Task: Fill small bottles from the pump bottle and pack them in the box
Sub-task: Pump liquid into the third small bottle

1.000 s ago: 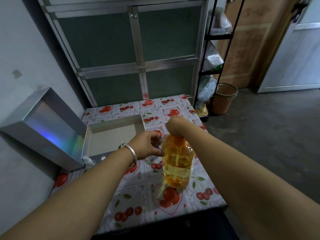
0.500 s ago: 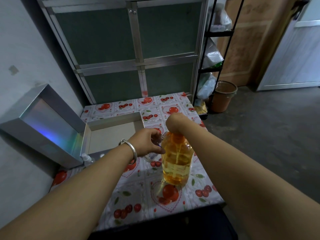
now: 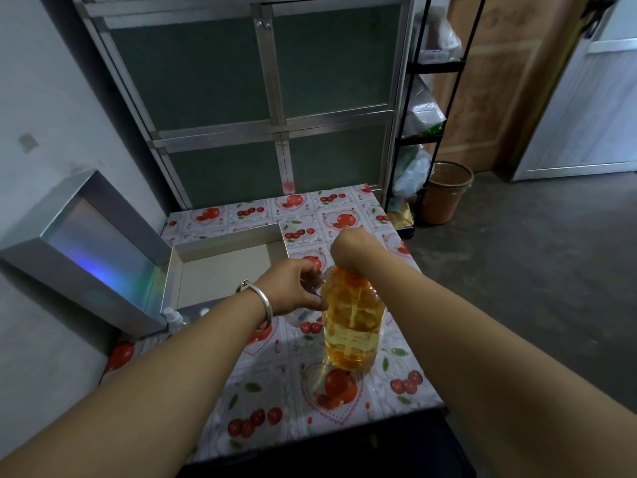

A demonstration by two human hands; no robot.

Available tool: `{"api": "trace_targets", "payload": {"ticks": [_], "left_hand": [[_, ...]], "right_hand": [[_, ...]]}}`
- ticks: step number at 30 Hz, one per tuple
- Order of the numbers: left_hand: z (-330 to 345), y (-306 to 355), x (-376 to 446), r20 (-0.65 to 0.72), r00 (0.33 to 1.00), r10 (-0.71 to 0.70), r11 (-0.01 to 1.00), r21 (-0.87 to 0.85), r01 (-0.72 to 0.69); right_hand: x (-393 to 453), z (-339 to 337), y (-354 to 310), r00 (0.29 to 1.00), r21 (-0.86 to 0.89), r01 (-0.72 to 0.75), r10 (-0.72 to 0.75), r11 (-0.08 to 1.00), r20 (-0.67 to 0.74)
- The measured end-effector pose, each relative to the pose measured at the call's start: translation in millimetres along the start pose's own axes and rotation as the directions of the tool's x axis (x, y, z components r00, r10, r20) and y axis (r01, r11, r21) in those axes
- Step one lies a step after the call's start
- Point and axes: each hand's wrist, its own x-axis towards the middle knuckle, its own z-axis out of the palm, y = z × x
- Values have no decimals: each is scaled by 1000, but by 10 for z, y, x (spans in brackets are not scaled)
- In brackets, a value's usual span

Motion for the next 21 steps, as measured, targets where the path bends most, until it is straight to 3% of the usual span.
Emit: {"api": "trace_targets", "payload": {"ticks": [5,12,18,21], "left_hand": [[-14,-12,-25,2,1000,-8,1000,-13,8],[-21,30,-10,-1,1000,-6,1000,-18,6],[-30,34,-30,9,1000,0,1000,-15,0],[-20,19,-11,6,1000,-4,1000,-14,4]], "right_hand": [[-1,-81,-73,998,1,-25,25,1000,65],[133,-14,-14,998,-178,21,-10,984,61],[76,-60,-45,998,-77,17,-13,997,60],[109,-35,-17,998,-105,22,-15,994,66]]}}
